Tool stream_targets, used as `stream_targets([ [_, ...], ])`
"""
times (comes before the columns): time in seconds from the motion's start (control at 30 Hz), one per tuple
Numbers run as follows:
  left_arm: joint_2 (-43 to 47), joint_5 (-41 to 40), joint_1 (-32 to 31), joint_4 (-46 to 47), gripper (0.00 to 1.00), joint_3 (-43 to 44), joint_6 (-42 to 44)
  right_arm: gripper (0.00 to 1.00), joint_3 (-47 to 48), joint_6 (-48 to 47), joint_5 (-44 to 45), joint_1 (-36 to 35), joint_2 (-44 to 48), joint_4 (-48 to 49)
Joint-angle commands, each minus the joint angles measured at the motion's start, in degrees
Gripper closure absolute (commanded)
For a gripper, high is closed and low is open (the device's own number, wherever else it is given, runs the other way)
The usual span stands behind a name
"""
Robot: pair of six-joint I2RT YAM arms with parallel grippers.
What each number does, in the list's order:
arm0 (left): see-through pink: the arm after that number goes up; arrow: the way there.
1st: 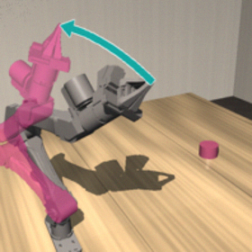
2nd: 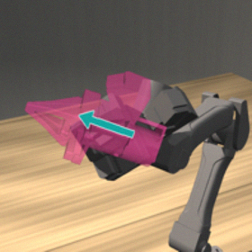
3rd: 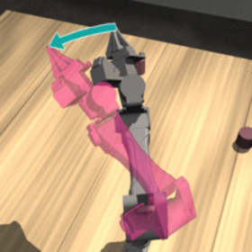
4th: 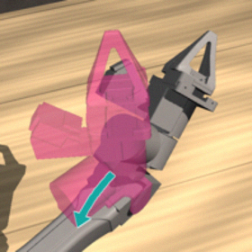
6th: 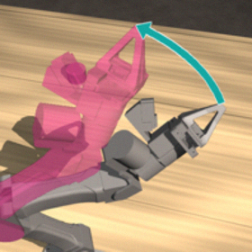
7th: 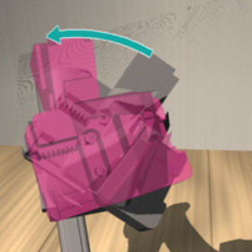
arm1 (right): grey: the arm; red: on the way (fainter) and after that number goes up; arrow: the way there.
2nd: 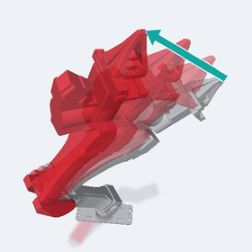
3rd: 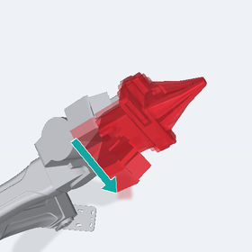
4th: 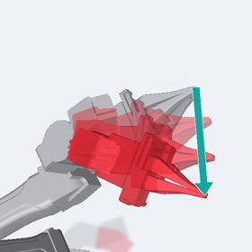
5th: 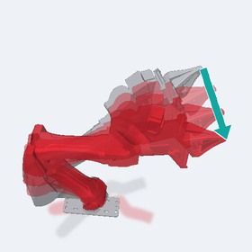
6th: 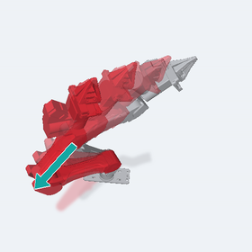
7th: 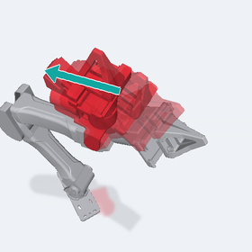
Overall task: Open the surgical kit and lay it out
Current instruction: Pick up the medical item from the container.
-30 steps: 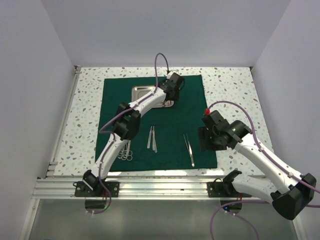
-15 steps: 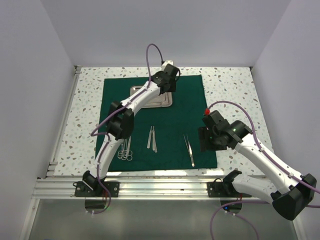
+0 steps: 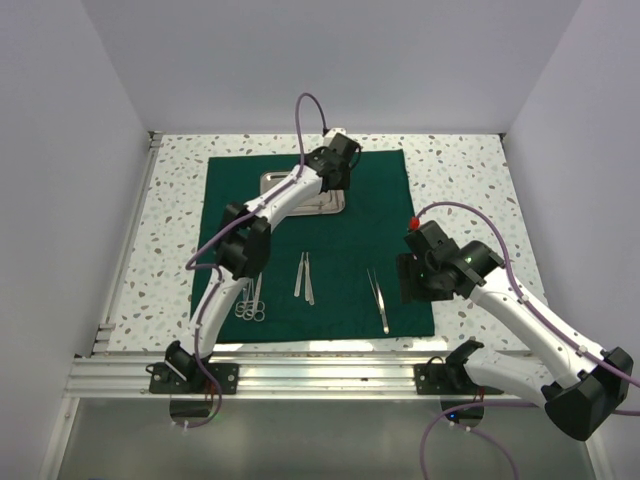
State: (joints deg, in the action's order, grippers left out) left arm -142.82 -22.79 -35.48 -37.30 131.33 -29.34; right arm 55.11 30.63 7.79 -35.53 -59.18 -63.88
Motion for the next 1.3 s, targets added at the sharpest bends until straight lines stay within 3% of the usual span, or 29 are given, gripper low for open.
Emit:
stream_targets([
  [0.0, -1.67, -0.95, 0.15, -0.67, 0.43, -0.55, 0.08, 0.36, 1.93, -0.13, -0.32, 0.11, 0.64, -0.28],
  [0.47, -5.18, 0.11, 0.07, -2.16, 0.47, -2.22, 0.51, 0.37, 2.02, -0.05, -0.06, 0.11, -0.24, -0.11],
  [0.57, -5.97, 0.9, 0.06, -3.22, 0.57, -2.57, 0.51, 0.37, 2.1, -0.05, -0.06, 0.02, -0.24, -0.11],
  [0.77, -5.45, 3.8, 0.06, -3.31, 0.97, -6.34, 0.34, 0.37, 2.11, -0.13, -0.06, 0.11, -0.67, 0.24],
  [0.8, -5.27, 4.06, 0.06, -3.31, 1.0, -6.78, 0.43, 0.37, 2.1, -0.22, -0.14, 0.11, -0.76, 0.42],
  [1.1, 2.36, 9.59, 0.85, -2.08, 1.0, -8.64, 2.01, 0.39, 4.64, -2.5, -0.76, 0.2, -3.13, 2.96],
  [1.27, 5.18, 27.59, 4.19, -5.4, 1.0, -3.1, 5.17, 0.38, 13.42, -6.28, 0.38, 0.11, -6.29, 4.63],
])
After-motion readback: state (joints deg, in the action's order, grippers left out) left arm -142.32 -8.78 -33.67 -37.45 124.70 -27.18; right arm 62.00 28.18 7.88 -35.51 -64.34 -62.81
